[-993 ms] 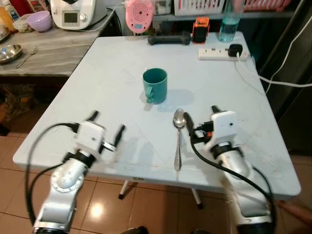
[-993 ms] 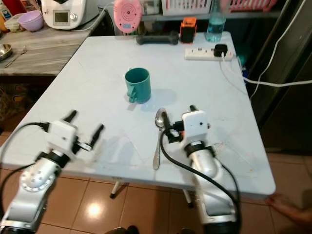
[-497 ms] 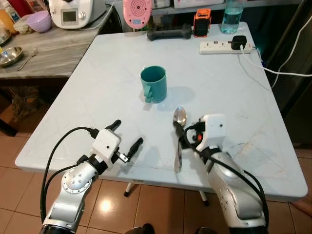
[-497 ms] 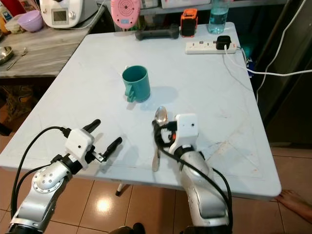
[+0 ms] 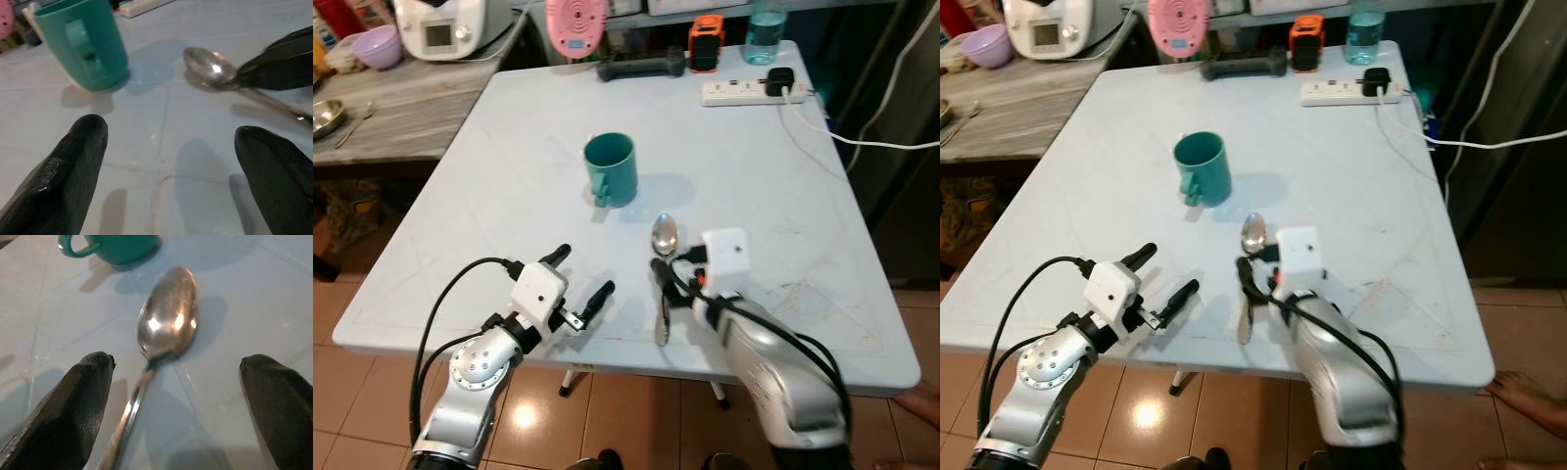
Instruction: Setting the table
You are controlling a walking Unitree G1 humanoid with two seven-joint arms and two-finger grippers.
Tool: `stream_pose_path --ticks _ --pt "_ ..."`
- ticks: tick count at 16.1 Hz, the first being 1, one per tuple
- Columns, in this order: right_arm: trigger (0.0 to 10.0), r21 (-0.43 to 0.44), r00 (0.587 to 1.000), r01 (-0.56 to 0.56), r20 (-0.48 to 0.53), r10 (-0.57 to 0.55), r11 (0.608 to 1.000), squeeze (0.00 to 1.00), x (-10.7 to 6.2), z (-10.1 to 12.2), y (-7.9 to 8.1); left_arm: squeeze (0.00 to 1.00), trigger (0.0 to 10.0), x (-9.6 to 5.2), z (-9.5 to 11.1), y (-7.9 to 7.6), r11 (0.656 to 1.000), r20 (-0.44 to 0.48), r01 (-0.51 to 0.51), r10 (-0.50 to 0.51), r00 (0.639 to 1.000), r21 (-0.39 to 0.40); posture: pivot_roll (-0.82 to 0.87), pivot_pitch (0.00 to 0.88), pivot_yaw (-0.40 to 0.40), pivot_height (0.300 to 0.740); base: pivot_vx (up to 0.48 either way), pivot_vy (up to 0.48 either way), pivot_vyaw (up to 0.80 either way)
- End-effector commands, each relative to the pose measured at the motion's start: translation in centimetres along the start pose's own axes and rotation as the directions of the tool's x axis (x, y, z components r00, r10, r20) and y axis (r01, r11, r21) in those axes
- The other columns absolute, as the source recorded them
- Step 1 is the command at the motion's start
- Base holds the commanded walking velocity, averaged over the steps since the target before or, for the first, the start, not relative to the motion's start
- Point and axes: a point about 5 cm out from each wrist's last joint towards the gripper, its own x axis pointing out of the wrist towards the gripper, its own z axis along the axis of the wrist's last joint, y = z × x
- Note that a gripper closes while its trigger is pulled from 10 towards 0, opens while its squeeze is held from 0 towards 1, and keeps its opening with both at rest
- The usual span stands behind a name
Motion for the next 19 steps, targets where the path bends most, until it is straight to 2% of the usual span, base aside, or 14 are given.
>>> stream_pose_path --ticks 1,2,3,5,6,7,8,9,10,11,15,18,19 --pt "10.0 0.005 0.999 -0.039 -0.036 0.039 0.999 0.00 0.7 0.0 1.4 0.00 10.0 -0.3 -0.6 0.0 1.000 -0.029 0.014 -0.014 0.999 -0.013 -0.20 0.199 0.183 0.740 0.000 0.000 0.00" --pt "10.0 -0.020 0.998 -0.047 -0.035 0.046 0.999 0.00 1.4 0.7 2.1 0.00 10.0 -0.3 -0.6 0.0 1.000 -0.030 0.021 -0.022 0.999 -0.015 -0.20 0.199 0.184 0.740 0.000 0.000 0.00" --pt "9.7 -0.006 0.997 -0.067 -0.026 0.067 0.998 0.00 1.6 1.2 2.6 0.00 10.0 -0.2 -0.5 0.0 1.000 -0.028 0.023 -0.024 0.999 -0.016 -0.20 0.199 0.183 0.740 0.000 0.000 0.00" --pt "8.4 -0.005 0.995 -0.081 -0.051 0.081 0.997 0.00 2.0 1.4 3.3 0.00 10.0 -0.2 -0.5 0.0 0.999 -0.028 0.029 -0.029 0.999 -0.016 -0.19 0.199 0.184 0.740 0.000 0.000 0.00" --pt "3.0 -0.007 0.992 -0.092 -0.090 0.091 0.996 0.00 2.1 1.0 3.8 0.00 10.0 -0.3 -0.5 0.0 0.999 -0.034 0.038 -0.038 0.999 -0.016 -0.19 0.200 0.184 0.740 0.000 0.000 0.00" --pt "3.0 -0.003 0.989 -0.099 -0.112 0.098 0.995 0.00 2.2 0.8 4.1 0.00 10.0 -0.3 -0.6 0.1 0.999 -0.040 0.045 -0.045 0.998 -0.017 -0.19 0.200 0.184 0.740 0.000 0.000 0.00" --pt "0.0 -0.007 0.980 -0.117 -0.160 0.115 0.993 0.00 2.2 0.2 4.4 0.00 10.0 -0.4 -0.5 0.2 0.997 -0.040 0.071 -0.072 0.997 -0.033 -0.18 0.201 0.181 0.740 0.000 0.000 0.00" --pt "3.0 -0.013 0.975 -0.118 -0.189 0.114 0.993 0.00 2.2 -0.2 4.3 0.00 10.0 -0.4 -0.3 0.7 0.997 -0.036 0.072 -0.073 0.997 -0.037 -0.18 0.201 0.176 0.740 0.000 0.000 0.00" --pt "4.4 -0.026 0.977 -0.112 -0.187 0.106 0.993 0.00 2.1 -0.2 4.0 0.00 10.0 -0.4 -0.2 1.2 0.998 -0.037 0.057 -0.058 0.998 -0.026 -0.18 0.201 0.175 0.740 0.000 0.000 0.00" --pt "9.9 -0.076 0.980 -0.113 -0.173 0.098 0.991 0.00 2.0 -0.2 3.6 0.00 10.0 -0.4 -0.2 1.5 0.999 -0.036 0.042 -0.042 0.998 -0.021 -0.19 0.199 0.175 0.740 0.000 0.000 0.00" --pt "10.0 -0.314 0.990 -0.063 -0.139 0.020 0.947 0.00 1.5 -1.4 0.4 0.00 10.0 -0.2 -0.1 1.5 0.999 -0.025 0.007 -0.008 1.000 -0.032 -0.19 0.192 0.175 0.740 0.000 0.000 0.00" --pt "10.0 -0.397 0.994 -0.058 -0.104 0.018 0.916 0.00 1.5 -1.7 -2.4 0.00 10.0 -0.2 -0.2 1.2 0.998 -0.023 -0.018 0.017 1.000 -0.053 -0.20 0.190 0.185 0.740 0.000 0.000 0.00" --pt "10.0 -0.405 0.995 -0.060 -0.101 0.020 0.912 0.00 1.6 -1.7 -2.9 0.00 10.0 -0.2 -0.2 1.2 0.998 -0.023 -0.020 0.019 1.000 -0.055 -0.20 0.190 0.187 0.740 0.000 0.000 0.00"
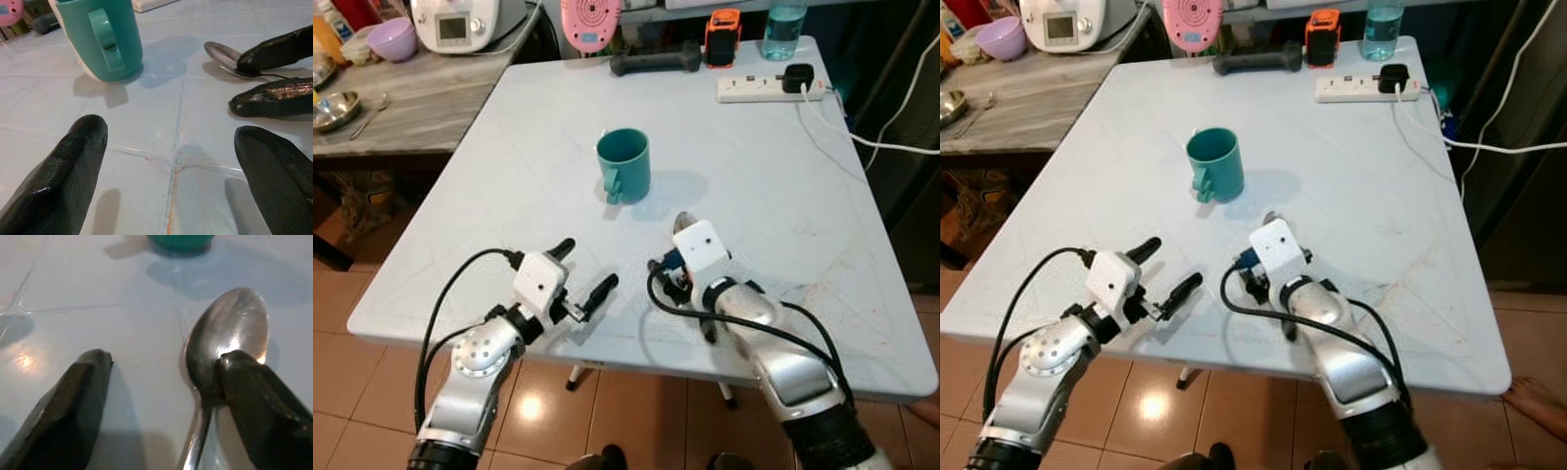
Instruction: Setting the table
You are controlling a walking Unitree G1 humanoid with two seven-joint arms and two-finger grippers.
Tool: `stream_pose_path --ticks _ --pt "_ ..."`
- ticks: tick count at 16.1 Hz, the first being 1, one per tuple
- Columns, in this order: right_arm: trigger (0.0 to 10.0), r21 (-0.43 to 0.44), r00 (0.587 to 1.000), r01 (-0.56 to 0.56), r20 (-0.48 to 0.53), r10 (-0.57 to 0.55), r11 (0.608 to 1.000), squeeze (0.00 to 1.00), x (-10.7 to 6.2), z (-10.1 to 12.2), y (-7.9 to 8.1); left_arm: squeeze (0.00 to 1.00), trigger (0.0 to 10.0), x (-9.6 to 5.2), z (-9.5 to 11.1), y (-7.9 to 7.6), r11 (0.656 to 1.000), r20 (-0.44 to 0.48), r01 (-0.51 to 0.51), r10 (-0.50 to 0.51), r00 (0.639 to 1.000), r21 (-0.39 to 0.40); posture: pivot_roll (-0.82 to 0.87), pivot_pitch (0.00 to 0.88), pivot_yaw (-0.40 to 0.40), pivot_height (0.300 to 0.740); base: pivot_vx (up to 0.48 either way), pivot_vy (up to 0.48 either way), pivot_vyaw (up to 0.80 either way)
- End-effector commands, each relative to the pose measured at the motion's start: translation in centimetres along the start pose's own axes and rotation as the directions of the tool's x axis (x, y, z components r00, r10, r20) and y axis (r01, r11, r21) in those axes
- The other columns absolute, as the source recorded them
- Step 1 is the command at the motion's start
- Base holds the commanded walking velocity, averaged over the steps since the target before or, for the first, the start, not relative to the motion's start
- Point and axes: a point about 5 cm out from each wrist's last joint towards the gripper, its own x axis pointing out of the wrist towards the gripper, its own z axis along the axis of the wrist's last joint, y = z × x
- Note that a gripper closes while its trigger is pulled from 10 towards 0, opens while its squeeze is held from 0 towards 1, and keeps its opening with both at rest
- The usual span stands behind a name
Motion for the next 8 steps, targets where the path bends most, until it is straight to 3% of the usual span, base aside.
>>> stream_pose_path --ticks 1,5,8 --pt "10.0 -0.017 0.998 0.001 -0.061 -0.002 1.000 0.00 0.1 -1.8 -0.7 0.00 10.0 -0.7 -0.5 0.5 1.000 -0.025 -0.027 0.027 0.999 -0.004 -0.20 0.190 0.190 0.740 0.000 0.000 0.00" --pt "10.0 -0.062 0.994 -0.101 0.031 0.103 0.993 0.00 1.7 -0.8 -0.5 0.00 10.0 -0.8 -0.4 0.7 1.000 -0.029 -0.029 0.029 0.999 0.002 -0.19 0.193 0.203 0.740 0.000 0.000 0.00" --pt "10.0 -0.074 0.989 -0.100 0.103 0.107 0.992 0.00 2.2 0.7 0.1 0.00 10.0 -0.7 -0.4 0.7 1.000 -0.030 -0.029 0.029 0.999 0.004 -0.19 0.192 0.203 0.740 0.000 0.000 0.00"
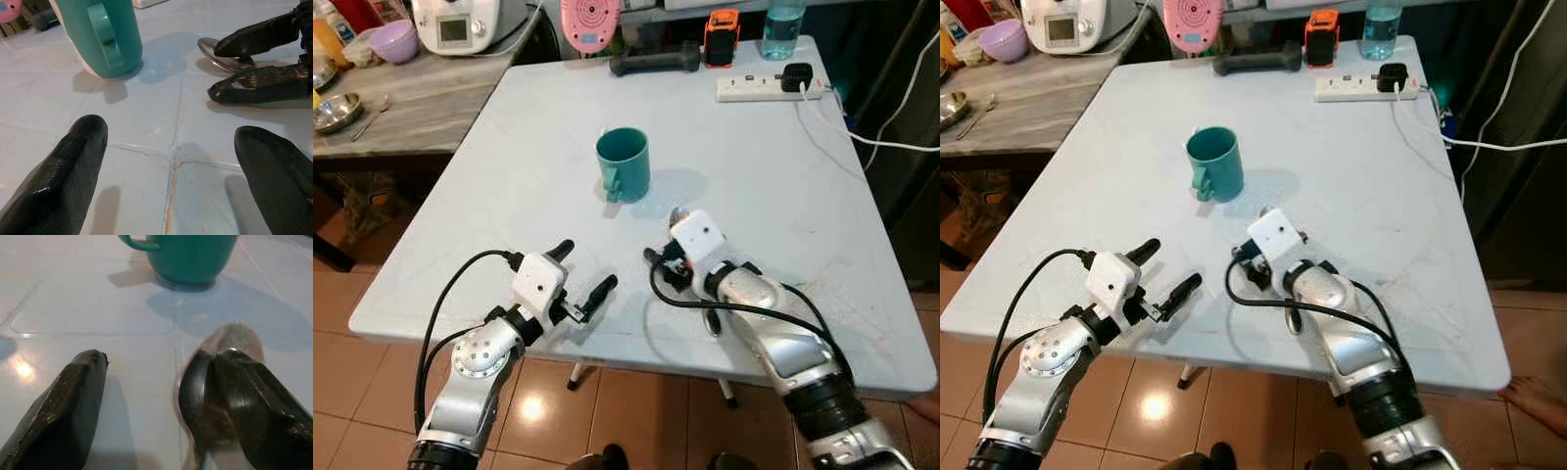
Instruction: Setting the table
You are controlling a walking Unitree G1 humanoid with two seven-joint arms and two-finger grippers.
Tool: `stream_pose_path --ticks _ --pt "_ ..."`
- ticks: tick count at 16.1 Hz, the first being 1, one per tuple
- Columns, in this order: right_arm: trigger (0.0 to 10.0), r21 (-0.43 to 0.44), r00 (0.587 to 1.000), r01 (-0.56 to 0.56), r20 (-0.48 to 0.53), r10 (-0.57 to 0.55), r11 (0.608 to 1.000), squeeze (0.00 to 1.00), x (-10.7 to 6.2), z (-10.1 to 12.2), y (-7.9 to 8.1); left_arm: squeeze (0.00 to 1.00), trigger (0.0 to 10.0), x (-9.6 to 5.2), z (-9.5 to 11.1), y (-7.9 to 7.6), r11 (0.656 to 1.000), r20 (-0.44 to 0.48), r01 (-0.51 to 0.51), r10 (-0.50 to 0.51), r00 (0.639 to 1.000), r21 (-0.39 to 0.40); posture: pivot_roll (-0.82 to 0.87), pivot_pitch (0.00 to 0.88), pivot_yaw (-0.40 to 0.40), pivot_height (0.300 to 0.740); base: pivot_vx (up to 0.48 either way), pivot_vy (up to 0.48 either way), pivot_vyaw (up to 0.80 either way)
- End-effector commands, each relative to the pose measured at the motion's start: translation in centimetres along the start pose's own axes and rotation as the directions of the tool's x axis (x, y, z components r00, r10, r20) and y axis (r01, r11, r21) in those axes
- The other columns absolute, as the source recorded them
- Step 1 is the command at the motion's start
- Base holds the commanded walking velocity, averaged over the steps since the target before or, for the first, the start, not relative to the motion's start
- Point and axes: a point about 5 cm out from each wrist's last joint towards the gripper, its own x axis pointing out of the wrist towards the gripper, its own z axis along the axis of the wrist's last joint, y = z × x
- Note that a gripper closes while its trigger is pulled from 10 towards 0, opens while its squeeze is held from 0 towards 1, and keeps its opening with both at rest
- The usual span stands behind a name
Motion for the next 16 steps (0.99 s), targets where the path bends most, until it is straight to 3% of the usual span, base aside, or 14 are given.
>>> stream_pose_path --ticks 1,2,4,7,9,11,13,14,15,16 --pt "10.0 0.002 1.000 -0.004 0.031 0.004 1.000 0.00 0.3 0.7 0.6 0.00 10.0 -0.6 -0.2 0.6 1.000 -0.020 -0.023 0.024 1.000 0.007 -0.19 0.188 0.205 0.740 0.000 0.000 0.00" --pt "10.0 0.032 0.994 0.088 0.061 -0.090 0.996 0.00 -0.1 1.6 -0.2 0.00 10.0 -0.4 0.2 0.6 1.000 -0.008 -0.015 0.015 1.000 0.008 -0.19 0.188 0.205 0.740 0.000 0.000 0.00" --pt "10.0 0.099 0.980 0.168 0.089 -0.177 0.981 0.00 -1.9 2.5 -0.5 0.00 10.0 -0.2 0.8 0.5 1.000 0.008 0.007 -0.007 1.000 0.001 -0.19 0.192 0.205 0.740 0.000 0.000 0.00" --pt "10.0 0.106 0.961 0.242 0.112 -0.253 0.965 0.00 -5.0 2.6 0.5 0.00 10.0 -0.2 1.0 0.2 1.000 0.015 0.030 -0.030 0.999 -0.005 -0.22 0.196 0.212 0.740 0.000 0.000 0.00" --pt "10.0 0.156 0.972 0.226 0.030 -0.233 0.962 0.00 -6.2 1.2 1.7 0.00 10.0 -0.2 0.5 -0.3 0.997 -0.009 0.069 -0.069 0.998 -0.021 -0.24 0.202 0.225 0.740 0.000 0.000 0.00" --pt "10.0 0.233 0.977 0.213 -0.060 -0.205 0.949 0.00 -6.7 -0.5 2.5 0.00 10.0 -0.2 0.2 -0.8 0.994 -0.026 0.103 -0.104 0.994 -0.032 -0.25 0.209 0.234 0.740 0.000 0.000 0.00" --pt "10.0 0.260 0.978 0.208 -0.081 -0.193 0.943 0.00 -6.6 -0.8 2.7 0.00 10.0 -0.1 0.1 -0.9 0.993 -0.029 0.113 -0.114 0.993 -0.036 -0.25 0.209 0.235 0.740 0.000 0.000 0.00" --pt "9.7 0.282 0.982 0.188 -0.078 -0.173 0.941 0.00 -5.8 -0.5 2.8 0.00 10.0 0.1 0.1 -1.1 0.990 -0.032 0.132 -0.133 0.991 -0.041 -0.25 0.210 0.236 0.740 0.000 0.000 0.00" --pt "6.9 0.282 0.982 0.188 -0.078 -0.173 0.941 0.00 -5.7 -0.4 2.7 0.00 10.0 0.1 0.1 -1.1 0.990 -0.031 0.134 -0.136 0.990 -0.042 -0.25 0.209 0.234 0.740 0.000 0.000 0.00" --pt "2.5 0.275 0.982 0.186 -0.070 -0.174 0.943 0.00 -5.2 -0.1 2.6 0.00 10.0 0.1 0.2 -1.4 0.987 -0.029 0.150 -0.151 0.988 -0.056 -0.25 0.206 0.232 0.740 0.000 0.000 0.00"
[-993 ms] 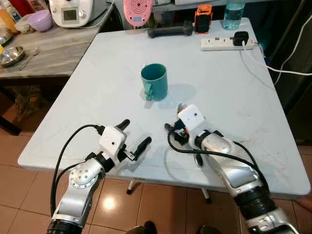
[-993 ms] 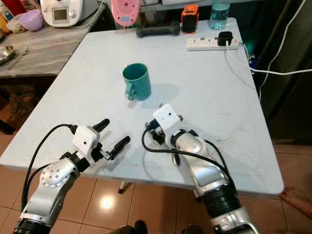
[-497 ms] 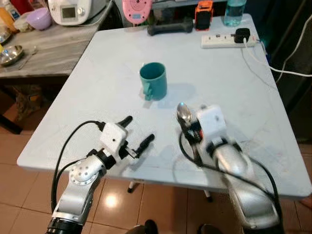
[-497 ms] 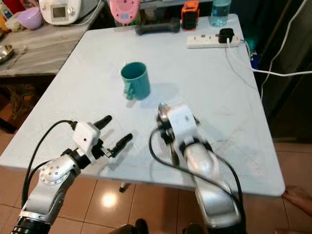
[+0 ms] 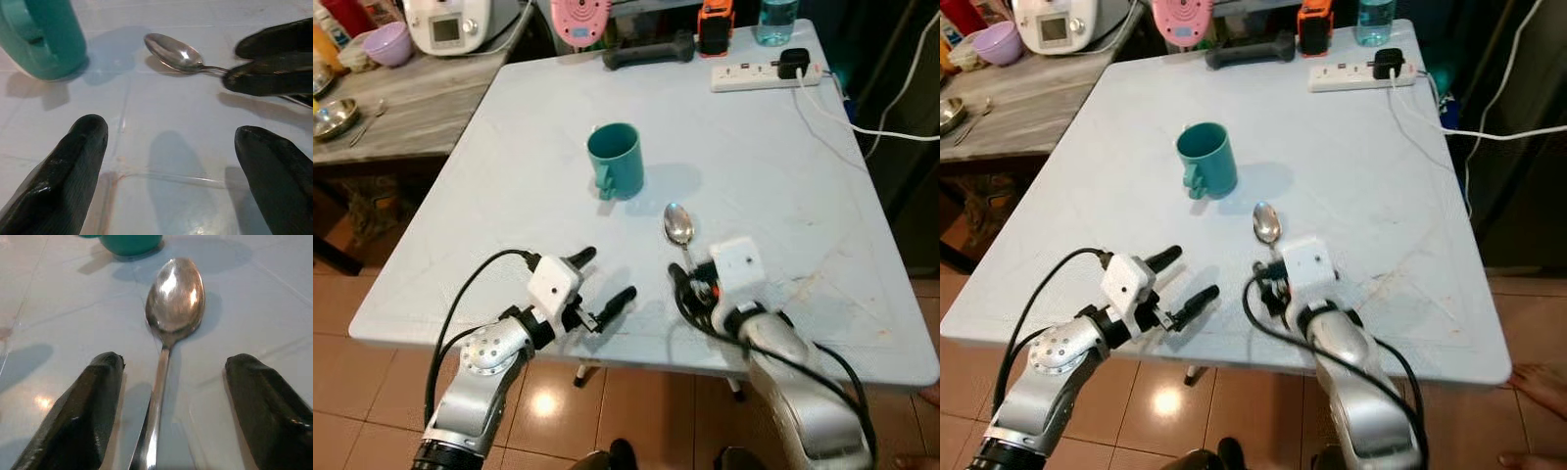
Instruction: Setting the table
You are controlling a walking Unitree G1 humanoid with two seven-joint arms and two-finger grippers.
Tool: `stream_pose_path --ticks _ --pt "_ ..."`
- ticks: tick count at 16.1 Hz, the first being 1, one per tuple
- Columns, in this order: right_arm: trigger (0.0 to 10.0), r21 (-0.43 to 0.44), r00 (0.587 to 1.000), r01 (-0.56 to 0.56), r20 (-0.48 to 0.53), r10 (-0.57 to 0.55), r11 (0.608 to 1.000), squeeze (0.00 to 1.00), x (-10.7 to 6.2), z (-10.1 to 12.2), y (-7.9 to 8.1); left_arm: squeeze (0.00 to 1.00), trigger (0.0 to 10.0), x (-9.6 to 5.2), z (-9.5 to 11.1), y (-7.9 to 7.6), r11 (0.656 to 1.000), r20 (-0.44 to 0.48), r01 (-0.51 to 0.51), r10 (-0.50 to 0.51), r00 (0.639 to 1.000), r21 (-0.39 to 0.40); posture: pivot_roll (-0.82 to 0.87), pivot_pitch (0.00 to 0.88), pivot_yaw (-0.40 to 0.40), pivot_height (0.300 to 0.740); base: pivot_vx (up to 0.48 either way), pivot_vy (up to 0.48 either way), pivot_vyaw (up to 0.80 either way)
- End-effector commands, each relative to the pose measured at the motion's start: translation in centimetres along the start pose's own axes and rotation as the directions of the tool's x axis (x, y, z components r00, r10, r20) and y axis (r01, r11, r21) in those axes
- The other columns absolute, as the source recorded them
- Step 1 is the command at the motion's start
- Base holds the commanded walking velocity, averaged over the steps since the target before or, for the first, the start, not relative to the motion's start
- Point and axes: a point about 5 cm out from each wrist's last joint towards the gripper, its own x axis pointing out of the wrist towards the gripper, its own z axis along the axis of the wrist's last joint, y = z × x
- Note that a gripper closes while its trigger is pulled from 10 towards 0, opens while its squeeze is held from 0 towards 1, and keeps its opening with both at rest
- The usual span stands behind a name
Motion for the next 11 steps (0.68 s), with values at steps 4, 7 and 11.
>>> stream_pose_path --ticks 4,7,11 --pt "0.5 0.000 0.999 -0.033 -0.013 0.033 0.999 0.00 1.3 0.6 1.0 0.00 10.0 -0.5 -0.5 -0.4 1.000 -0.024 0.016 -0.017 1.000 -0.015 -0.24 0.200 0.220 0.740 0.000 0.000 0.00" --pt "0.0 0.019 0.996 -0.063 -0.068 0.065 0.998 0.00 1.3 -0.1 1.6 0.00 10.0 -0.6 -0.6 -0.4 1.000 -0.024 -0.005 0.004 1.000 -0.017 -0.24 0.199 0.198 0.740 0.000 0.000 0.00" --pt "0.0 0.073 0.982 -0.122 -0.132 0.131 0.990 0.00 1.1 -0.8 2.2 0.00 10.0 -0.7 -0.7 -0.5 1.000 -0.023 -0.025 0.025 0.999 -0.019 -0.23 0.196 0.183 0.740 0.000 0.000 0.00"
